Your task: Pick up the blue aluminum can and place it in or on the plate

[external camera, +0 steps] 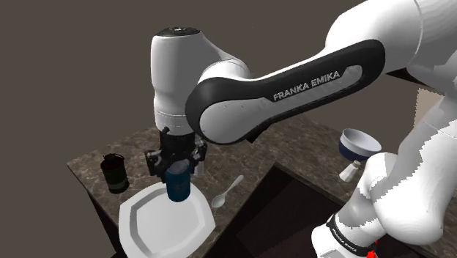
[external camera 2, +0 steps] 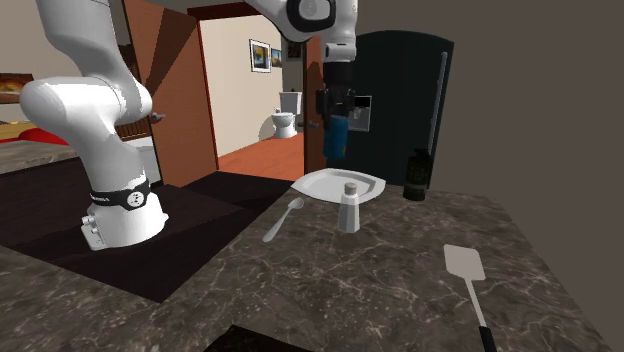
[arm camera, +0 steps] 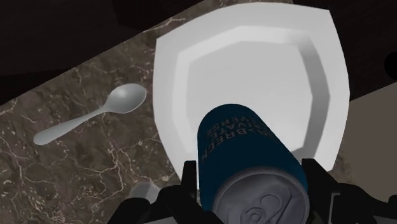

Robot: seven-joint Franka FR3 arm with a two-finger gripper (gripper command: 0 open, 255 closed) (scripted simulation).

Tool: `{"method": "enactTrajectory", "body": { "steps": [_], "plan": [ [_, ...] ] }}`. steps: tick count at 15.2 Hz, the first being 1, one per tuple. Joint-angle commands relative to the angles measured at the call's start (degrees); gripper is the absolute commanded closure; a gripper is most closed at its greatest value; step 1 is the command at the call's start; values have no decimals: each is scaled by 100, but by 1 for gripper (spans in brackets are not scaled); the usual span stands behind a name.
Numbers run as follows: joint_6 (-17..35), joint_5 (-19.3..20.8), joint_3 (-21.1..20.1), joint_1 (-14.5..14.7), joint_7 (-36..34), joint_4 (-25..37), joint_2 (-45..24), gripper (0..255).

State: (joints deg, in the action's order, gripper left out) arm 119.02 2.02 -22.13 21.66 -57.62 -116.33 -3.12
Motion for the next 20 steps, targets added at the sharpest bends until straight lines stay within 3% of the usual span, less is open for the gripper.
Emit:
{"method": "enactTrajectory", "body": {
  "steps": [1, 20],
  "plan": [
    [-103, 120, -110, 142, -310, 341, -261, 255],
    [1115, 538, -57, 272, -672, -202, -1009, 255]
  ]
}}
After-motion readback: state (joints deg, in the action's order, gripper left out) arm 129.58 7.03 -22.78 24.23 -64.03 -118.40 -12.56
